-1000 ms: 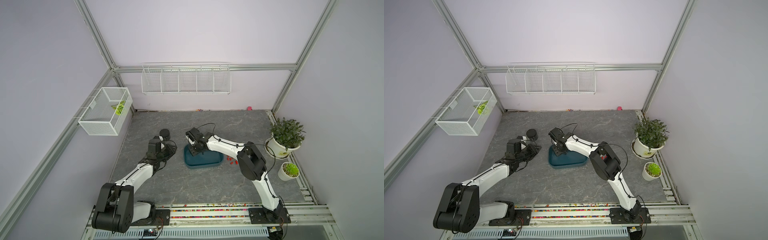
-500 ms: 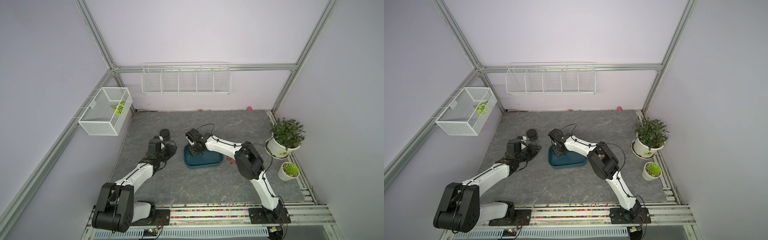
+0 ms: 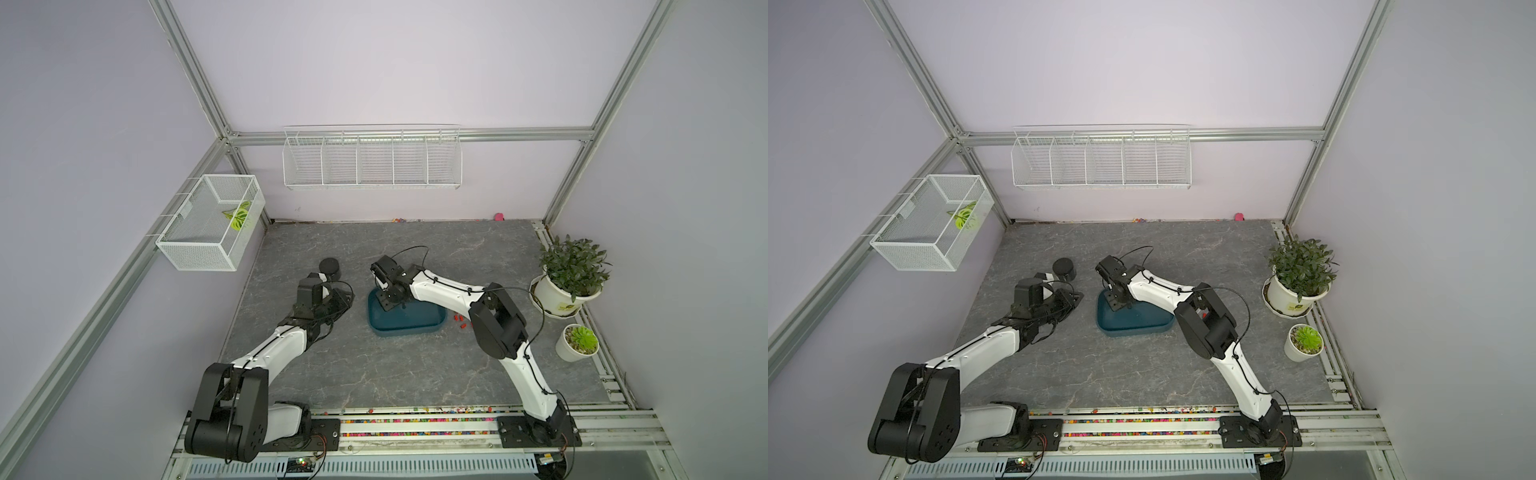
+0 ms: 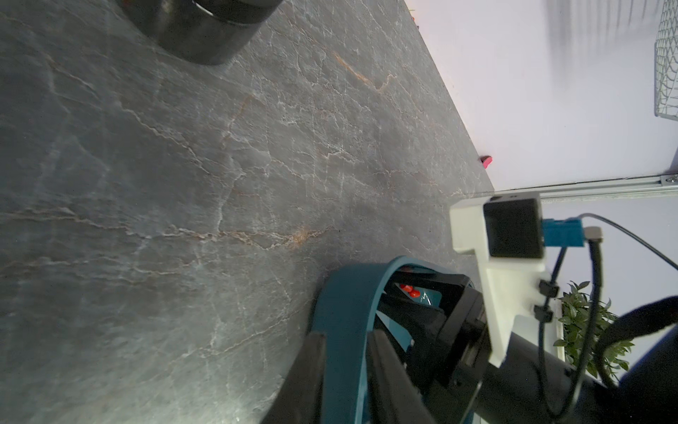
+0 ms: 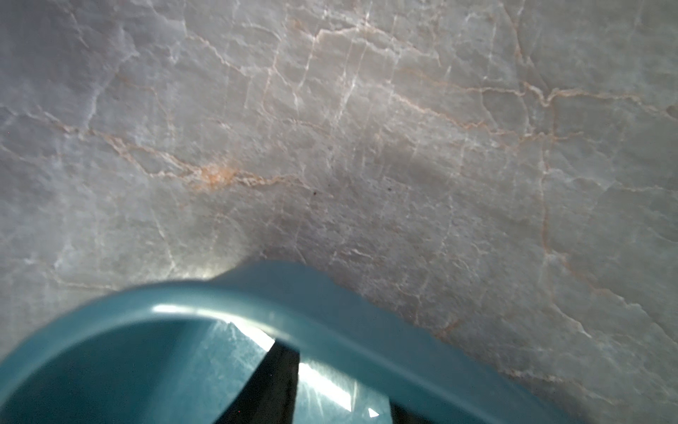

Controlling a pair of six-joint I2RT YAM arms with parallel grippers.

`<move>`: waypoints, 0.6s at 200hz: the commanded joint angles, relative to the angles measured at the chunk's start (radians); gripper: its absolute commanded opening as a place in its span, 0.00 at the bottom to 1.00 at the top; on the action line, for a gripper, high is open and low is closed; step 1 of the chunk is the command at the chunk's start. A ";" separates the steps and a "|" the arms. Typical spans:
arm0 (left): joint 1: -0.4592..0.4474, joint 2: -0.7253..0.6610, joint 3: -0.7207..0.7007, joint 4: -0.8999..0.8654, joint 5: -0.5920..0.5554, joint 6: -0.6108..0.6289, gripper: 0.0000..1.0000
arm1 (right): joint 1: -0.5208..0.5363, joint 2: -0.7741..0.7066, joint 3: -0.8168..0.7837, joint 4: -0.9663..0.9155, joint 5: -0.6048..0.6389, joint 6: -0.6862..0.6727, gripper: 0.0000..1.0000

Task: Take the screw protection sleeves out of the storage box
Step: Pick up the screw protection sleeve from the storage box.

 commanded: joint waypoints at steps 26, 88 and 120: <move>0.005 0.005 -0.003 -0.011 0.001 0.001 0.27 | 0.002 0.052 0.038 -0.036 0.000 0.002 0.29; 0.005 0.001 -0.004 -0.010 0.001 0.001 0.27 | 0.002 0.064 0.053 -0.050 0.002 0.005 0.16; 0.005 0.001 -0.006 -0.008 0.000 0.001 0.27 | 0.002 0.050 0.040 -0.038 -0.003 0.004 0.09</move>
